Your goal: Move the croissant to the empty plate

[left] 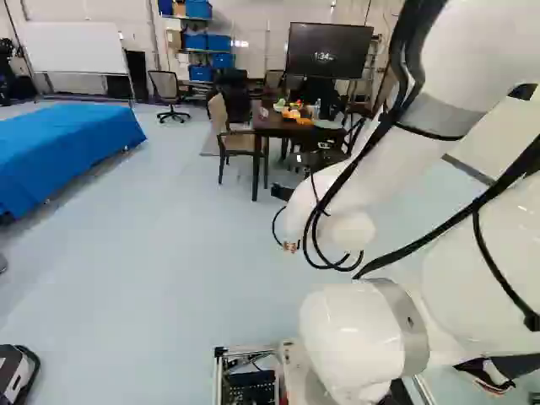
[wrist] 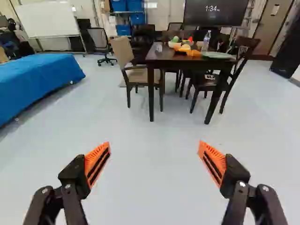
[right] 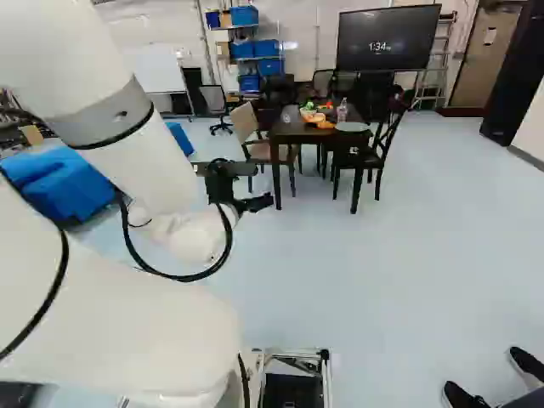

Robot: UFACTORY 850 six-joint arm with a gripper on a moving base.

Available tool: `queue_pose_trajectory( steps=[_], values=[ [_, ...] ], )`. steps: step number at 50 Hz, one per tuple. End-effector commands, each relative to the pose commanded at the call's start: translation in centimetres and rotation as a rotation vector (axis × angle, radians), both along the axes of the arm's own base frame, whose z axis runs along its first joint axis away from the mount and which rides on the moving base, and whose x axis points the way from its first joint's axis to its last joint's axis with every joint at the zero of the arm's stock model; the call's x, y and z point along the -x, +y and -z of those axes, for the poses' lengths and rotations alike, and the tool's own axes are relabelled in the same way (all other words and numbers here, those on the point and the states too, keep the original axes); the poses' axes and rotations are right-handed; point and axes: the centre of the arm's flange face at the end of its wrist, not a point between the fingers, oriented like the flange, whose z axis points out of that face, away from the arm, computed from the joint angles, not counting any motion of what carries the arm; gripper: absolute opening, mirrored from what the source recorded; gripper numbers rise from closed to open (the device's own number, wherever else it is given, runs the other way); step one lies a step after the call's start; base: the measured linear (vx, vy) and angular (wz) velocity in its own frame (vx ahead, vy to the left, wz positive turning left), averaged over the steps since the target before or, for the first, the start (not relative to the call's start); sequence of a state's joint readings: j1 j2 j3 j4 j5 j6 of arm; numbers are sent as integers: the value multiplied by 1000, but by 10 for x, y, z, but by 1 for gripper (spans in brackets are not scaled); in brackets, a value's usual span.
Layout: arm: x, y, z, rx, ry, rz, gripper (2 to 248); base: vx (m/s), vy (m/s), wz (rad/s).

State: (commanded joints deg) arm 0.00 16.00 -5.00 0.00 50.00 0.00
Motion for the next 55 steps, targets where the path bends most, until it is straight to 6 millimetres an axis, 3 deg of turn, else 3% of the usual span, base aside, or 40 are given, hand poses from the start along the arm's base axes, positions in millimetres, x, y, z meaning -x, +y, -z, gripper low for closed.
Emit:
queue_pose_trajectory(
  steps=[28,55],
  values=[
    [0,0,0,0,0,0,247,8,0,0],
    [0,0,0,0,0,0,247,103,0,-11]
  ],
)
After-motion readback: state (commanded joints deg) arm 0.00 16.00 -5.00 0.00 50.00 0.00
